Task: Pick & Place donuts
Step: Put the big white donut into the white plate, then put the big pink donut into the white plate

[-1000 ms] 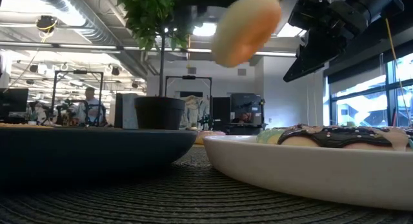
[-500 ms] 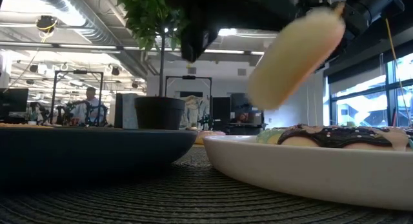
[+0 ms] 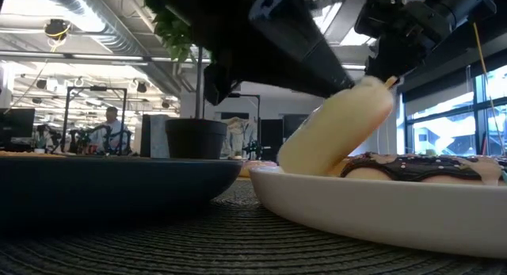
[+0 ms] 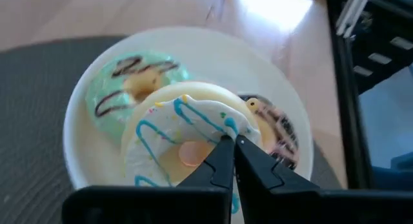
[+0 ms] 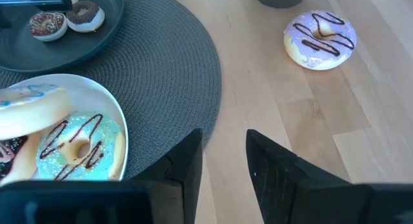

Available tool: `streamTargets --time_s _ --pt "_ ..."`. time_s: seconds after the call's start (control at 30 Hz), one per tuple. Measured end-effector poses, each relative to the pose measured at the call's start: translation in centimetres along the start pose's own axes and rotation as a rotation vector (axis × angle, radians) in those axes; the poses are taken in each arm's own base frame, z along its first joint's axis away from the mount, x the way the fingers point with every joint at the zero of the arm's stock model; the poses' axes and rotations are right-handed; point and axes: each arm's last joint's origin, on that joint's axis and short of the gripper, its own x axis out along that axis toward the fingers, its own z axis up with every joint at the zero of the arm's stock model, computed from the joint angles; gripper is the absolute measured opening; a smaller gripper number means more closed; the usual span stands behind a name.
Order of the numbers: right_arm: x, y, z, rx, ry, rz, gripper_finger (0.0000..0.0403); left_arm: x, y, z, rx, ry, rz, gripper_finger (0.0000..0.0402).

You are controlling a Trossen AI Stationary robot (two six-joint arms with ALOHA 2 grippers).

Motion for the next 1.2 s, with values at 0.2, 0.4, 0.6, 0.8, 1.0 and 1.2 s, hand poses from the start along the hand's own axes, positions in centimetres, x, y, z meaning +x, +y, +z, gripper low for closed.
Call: streamTargets --time_s 0.2,0.4,0.6,0.8,1.0,1.2 --pt "0.0 0.0 0.0 -0.001 0.0 -0.001 0.0122 0.0 0.4 -0.4 -0.046 0.043 0.037 0.0005" --pt "0.0 0.0 0.0 -0.002 0.0 -0.001 0.0122 0.0 0.4 -0.4 -0.044 0.044 0.038 0.0009" --pt "0.0 0.0 0.0 -0.004 0.0 -0.001 0.0122 0.0 0.4 -0.4 -0.059 0.048 0.035 0.0026" --pt "0.0 0.0 0.0 -0.004 0.0 -0.001 0.0122 0.0 0.6 -0.3 -0.086 0.066 0.025 0.007" --pt "0.0 0.0 0.0 -0.009 -0.001 -0.001 0.0122 -0.4 1.2 0.7 -0.089 0.096 0.008 0.011" --pt "0.0 0.0 0.5 -0.142 -0.051 0.001 0.0122 -3.1 1.9 2.9 0.01 0.052 0.106 0.0123"
